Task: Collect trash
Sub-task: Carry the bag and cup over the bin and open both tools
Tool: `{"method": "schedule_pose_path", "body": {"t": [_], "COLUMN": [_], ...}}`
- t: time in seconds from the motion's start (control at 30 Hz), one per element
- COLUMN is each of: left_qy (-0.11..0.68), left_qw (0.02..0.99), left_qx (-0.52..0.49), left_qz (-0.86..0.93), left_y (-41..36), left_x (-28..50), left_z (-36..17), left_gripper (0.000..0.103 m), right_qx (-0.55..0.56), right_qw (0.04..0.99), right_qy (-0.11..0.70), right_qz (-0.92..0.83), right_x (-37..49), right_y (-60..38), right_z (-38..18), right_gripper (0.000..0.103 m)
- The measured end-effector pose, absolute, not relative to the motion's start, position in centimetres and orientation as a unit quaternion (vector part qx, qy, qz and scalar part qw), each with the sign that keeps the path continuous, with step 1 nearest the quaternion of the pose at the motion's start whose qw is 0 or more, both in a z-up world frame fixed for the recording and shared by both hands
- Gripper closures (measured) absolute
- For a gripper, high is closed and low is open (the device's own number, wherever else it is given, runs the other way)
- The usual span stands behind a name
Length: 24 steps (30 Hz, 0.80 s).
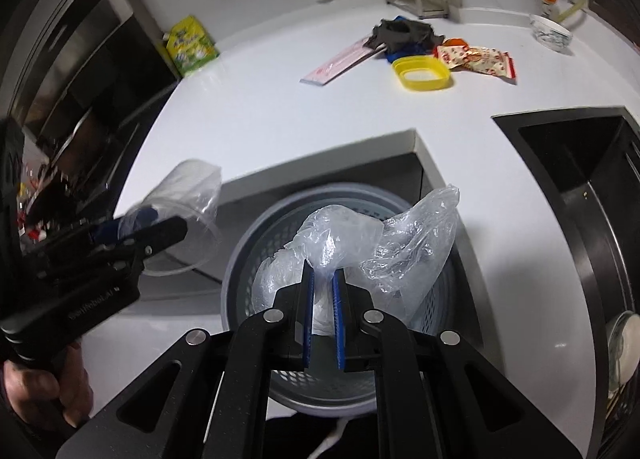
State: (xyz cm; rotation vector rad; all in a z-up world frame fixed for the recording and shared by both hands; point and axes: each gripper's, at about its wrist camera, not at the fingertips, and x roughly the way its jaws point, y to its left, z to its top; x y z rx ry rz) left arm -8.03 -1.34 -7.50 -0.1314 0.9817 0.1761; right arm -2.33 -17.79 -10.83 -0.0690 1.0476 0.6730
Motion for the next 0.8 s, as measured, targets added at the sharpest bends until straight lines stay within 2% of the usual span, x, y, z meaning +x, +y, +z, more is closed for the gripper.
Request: {"method": "schedule_pose_path", "body": {"t": [0.8], "left_qy": [0.517], "left_qw": [0.829], "left_qx": [-0.152], "left_qz": [0.149], "left_y": [-3.7], "left_x": [-8.0], "left_z": [-13.3], "left_gripper": [0.062], "right_qx": [-0.073], "right_qw": [0.754], "right_qy": [0.531], "right_qz": [0.380], "right_x": [0.7], "right_y": [-17.4], "right_z": [-15.6], "right_gripper": [0.093]}}
